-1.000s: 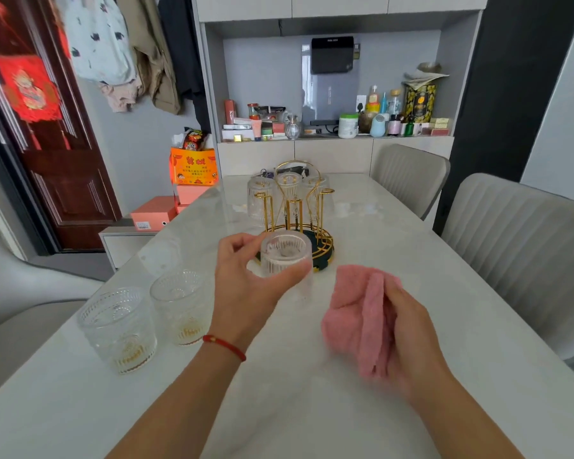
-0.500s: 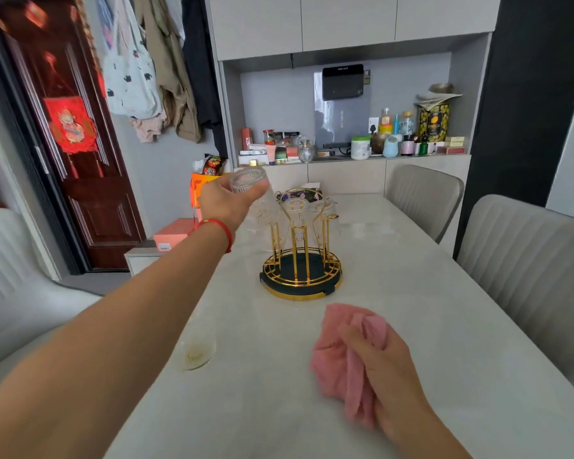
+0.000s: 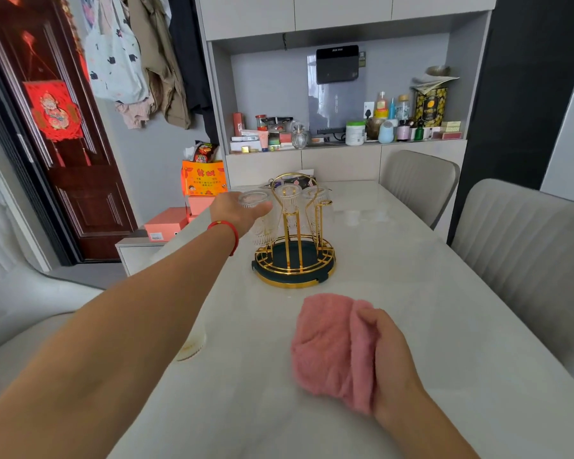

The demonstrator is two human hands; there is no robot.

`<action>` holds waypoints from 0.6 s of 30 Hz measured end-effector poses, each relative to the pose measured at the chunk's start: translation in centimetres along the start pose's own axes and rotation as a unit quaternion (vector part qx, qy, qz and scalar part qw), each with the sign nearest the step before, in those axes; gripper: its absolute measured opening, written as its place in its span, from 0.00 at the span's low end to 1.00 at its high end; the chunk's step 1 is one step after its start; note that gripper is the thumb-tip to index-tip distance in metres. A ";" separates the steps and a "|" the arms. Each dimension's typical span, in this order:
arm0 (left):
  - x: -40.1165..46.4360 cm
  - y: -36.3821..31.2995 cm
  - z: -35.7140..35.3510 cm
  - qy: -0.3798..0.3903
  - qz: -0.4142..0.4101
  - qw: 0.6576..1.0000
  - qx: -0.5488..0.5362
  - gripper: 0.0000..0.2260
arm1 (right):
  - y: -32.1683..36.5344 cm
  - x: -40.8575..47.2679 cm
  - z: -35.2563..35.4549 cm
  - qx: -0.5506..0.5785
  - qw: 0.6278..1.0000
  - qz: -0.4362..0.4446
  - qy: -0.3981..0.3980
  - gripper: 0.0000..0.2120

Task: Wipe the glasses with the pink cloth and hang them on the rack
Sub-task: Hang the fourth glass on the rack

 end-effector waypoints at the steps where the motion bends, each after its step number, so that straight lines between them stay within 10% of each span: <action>1: -0.3 0.4 -0.3 -0.002 -0.004 1.000 0.013 0.28 | 0.2 -0.1 0.1 0.018 1.000 -0.005 0.014 0.20; 10: -5.8 -0.8 1.0 -0.027 -0.120 0.989 0.085 0.31 | 0.8 -1.9 0.2 0.067 0.994 0.023 0.080 0.22; 12: -10.5 -0.9 2.5 0.056 -0.165 0.985 0.011 0.21 | 1.2 -2.4 0.3 0.080 0.992 0.021 0.098 0.22; 15: -18.8 0.4 4.4 0.359 -0.006 0.916 -0.180 0.19 | 1.3 -3.3 -0.3 0.074 0.991 0.016 0.107 0.20; 18: -22.1 2.2 5.3 0.379 0.069 0.892 -0.235 0.13 | 0.4 -3.9 -1.5 0.051 0.993 -0.031 0.104 0.24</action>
Point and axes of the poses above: each hand's wrist, its own x-axis towards the middle knuckle, its own z-axis out of the back of the hand, y = z × x, the point moved 2 cm from there along x, towards the middle knuckle, and after that the axes turned 5 degrees about -y, right-handed, at the moved point
